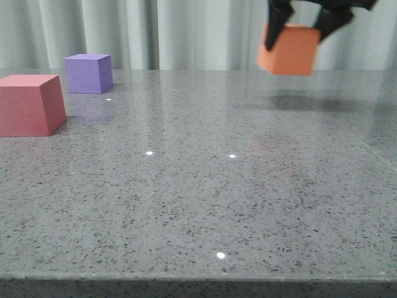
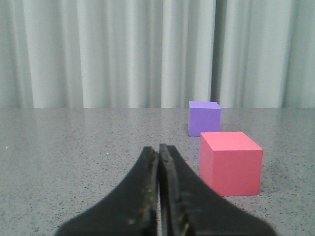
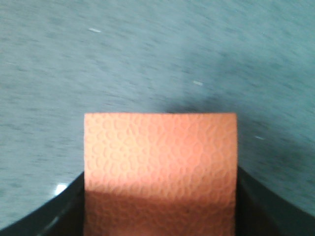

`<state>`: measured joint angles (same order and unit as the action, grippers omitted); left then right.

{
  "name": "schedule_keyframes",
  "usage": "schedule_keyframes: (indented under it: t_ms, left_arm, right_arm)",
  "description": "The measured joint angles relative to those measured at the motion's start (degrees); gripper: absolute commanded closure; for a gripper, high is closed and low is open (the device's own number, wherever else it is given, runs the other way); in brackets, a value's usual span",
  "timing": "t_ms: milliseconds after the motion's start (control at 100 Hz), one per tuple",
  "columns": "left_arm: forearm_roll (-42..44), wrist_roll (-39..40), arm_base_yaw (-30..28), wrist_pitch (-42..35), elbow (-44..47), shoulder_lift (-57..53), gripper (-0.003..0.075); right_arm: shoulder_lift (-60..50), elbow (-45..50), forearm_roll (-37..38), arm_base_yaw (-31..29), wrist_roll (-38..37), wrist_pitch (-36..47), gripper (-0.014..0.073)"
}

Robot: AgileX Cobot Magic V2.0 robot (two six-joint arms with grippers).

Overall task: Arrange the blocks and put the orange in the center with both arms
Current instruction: 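Lift the orange cube with the right gripper and carry it toward the table center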

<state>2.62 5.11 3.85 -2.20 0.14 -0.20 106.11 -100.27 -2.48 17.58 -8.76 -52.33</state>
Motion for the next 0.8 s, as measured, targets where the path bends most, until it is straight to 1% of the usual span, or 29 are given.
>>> schedule_keyframes:
  t_ms: [110, 270, 390, 500, 630, 800]
  left_arm:
    - [0.0, 0.0, 0.0, 0.0, 0.0, 0.0, 0.0741]
    - [0.0, 0.0, 0.0, 0.0, 0.0, 0.0, 0.0741]
    - [0.0, 0.0, 0.0, 0.0, 0.0, 0.0, 0.0741]
    - [0.0, 0.0, 0.0, 0.0, 0.0, 0.0, 0.0741]
    - [0.0, 0.0, 0.0, 0.0, 0.0, 0.0, 0.0741]
    - [0.0, 0.0, 0.0, 0.0, 0.0, 0.0, 0.0741]
  right_arm:
    - [1.2, -2.4, 1.3, 4.6, -4.5, 0.0, 0.0306]
    - [5.8, -7.2, 7.1, 10.6, -13.7, 0.1, 0.0306]
    - [10.3, -12.4, 10.1, 13.8, -18.9, 0.1, 0.0306]
    - [15.0, -18.4, 11.0, 15.8, -21.0, -0.5, 0.0306]
    - [20.3, -25.2, 10.9, 17.4, -22.6, -3.3, 0.0306]
    - [24.4, -29.9, 11.0, 18.2, -23.4, -6.5, 0.0306]
